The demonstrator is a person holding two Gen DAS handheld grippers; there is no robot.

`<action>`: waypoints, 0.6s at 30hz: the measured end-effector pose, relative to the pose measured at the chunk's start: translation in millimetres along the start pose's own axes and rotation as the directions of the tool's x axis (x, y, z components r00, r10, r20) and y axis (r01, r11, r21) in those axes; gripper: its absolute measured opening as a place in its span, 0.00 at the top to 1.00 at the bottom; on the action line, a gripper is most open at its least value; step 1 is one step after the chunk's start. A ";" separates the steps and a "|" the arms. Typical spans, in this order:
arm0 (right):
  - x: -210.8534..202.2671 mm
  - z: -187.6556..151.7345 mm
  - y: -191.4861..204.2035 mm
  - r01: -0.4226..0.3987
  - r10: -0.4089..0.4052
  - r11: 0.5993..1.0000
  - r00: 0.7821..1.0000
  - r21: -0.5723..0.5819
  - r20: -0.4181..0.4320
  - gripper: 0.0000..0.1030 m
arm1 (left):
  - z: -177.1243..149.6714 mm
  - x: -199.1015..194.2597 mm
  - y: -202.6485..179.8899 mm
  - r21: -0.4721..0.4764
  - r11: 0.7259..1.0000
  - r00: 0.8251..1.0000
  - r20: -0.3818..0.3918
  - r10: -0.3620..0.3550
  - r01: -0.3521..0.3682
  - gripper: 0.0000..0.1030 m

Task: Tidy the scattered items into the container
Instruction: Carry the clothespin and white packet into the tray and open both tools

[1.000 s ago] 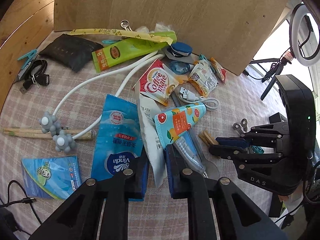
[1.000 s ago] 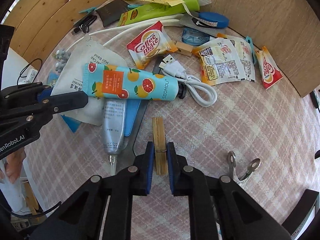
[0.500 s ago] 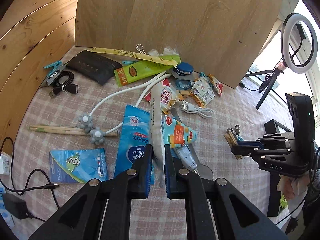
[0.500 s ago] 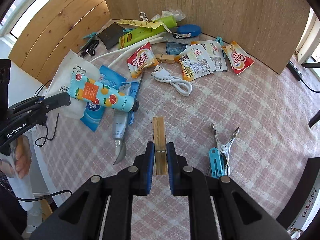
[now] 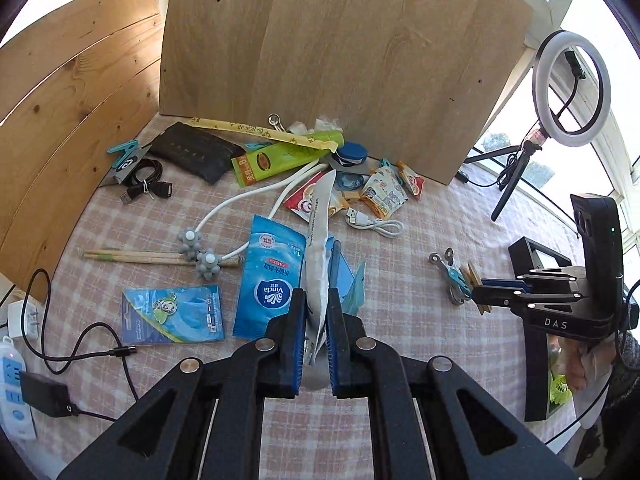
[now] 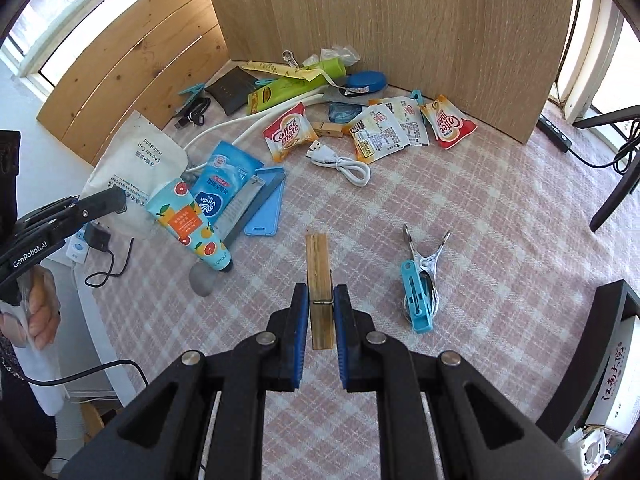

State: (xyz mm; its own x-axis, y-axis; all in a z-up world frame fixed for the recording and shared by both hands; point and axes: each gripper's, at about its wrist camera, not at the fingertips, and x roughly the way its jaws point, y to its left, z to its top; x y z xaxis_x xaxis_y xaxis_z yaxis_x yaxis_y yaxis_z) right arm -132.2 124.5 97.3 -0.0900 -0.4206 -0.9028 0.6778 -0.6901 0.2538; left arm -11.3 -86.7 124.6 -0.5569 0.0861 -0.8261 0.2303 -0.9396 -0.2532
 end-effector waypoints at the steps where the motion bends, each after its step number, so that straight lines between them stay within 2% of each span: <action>1: -4.6 -1.7 -1.2 -0.001 0.001 1.000 1.000 0.003 0.008 0.88 | 0.3 -3.3 -2.9 0.004 1.000 1.000 0.005 -0.003 0.003 0.92; 6: -34.0 -11.1 -17.5 0.001 -0.003 0.999 0.998 0.038 0.055 0.88 | 5.2 -18.4 -28.8 0.038 0.998 0.998 0.023 -0.054 0.053 0.92; 11: -67.6 -29.2 -54.0 0.026 -0.038 0.992 0.995 0.126 0.095 0.88 | 12.1 -22.3 -79.5 0.117 0.985 0.991 0.032 -0.133 0.128 0.92; 18: -115.4 -75.3 -121.7 0.103 -0.140 0.958 0.983 0.268 0.122 0.88 | 14.4 -1.7 -174.6 0.255 0.933 0.967 -0.038 -0.253 0.255 0.92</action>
State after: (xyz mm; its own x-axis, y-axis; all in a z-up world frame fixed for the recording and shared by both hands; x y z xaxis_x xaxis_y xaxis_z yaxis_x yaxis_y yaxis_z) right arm -149.4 301.3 144.4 -0.2723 -0.3882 -0.8804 0.4444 -0.8623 0.2428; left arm -62.1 72.4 177.5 -0.5666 0.3339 -0.7533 -0.1308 -0.9391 -0.3178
